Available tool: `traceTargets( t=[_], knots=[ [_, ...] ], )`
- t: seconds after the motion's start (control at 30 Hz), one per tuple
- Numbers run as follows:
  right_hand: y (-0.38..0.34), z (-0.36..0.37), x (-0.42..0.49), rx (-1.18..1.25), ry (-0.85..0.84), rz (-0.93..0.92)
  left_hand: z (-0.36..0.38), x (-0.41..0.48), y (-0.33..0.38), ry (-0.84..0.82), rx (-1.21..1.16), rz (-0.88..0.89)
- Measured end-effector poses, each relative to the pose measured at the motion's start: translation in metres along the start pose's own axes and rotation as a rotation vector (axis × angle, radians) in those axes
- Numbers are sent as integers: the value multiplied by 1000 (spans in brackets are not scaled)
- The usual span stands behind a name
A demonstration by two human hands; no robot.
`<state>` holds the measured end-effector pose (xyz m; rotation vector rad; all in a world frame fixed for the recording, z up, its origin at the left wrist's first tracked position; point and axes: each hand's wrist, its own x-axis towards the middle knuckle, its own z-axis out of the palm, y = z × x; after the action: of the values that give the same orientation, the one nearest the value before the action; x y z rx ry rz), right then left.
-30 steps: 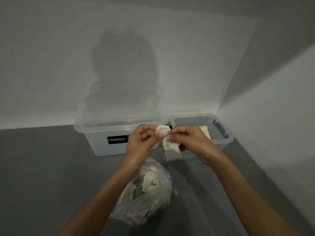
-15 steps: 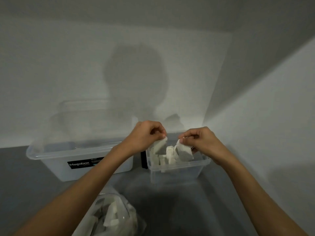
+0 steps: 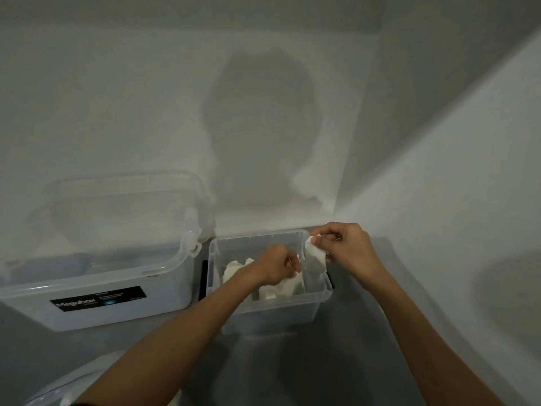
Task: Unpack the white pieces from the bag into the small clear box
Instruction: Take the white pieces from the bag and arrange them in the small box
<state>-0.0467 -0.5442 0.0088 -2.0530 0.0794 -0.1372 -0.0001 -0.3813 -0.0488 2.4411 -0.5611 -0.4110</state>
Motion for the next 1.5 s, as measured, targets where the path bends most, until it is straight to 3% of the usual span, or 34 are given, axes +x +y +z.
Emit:
traceTargets(
  t=[0.3, 0.5, 0.6, 0.7, 0.8, 1.0, 1.23, 1.5],
  knots=[
    [35, -4, 13, 8, -33, 0, 44, 42, -9, 32, 107, -126],
    [42, -4, 17, 92, -31, 40, 46, 44, -16, 96, 79, -97],
    [40, -7, 16, 184, -48, 74, 26, 34, -9, 283, -95, -53],
    [36, -9, 13, 299, -53, 100, 3, 6, 11, 486, -430, -30],
    [33, -6, 9, 379, -63, 102, -10, -22, 27, 457, -605, 45],
    [20, 3, 1, 507, -167, 100, -12, -35, 30, 342, -531, 98],
    [5, 1, -6, 582, -264, 127, -19, -43, 34, 476, -546, 132],
    [-1, 6, -10, 802, -267, 222, -15, -53, 39, 605, -535, 167]
  ],
)
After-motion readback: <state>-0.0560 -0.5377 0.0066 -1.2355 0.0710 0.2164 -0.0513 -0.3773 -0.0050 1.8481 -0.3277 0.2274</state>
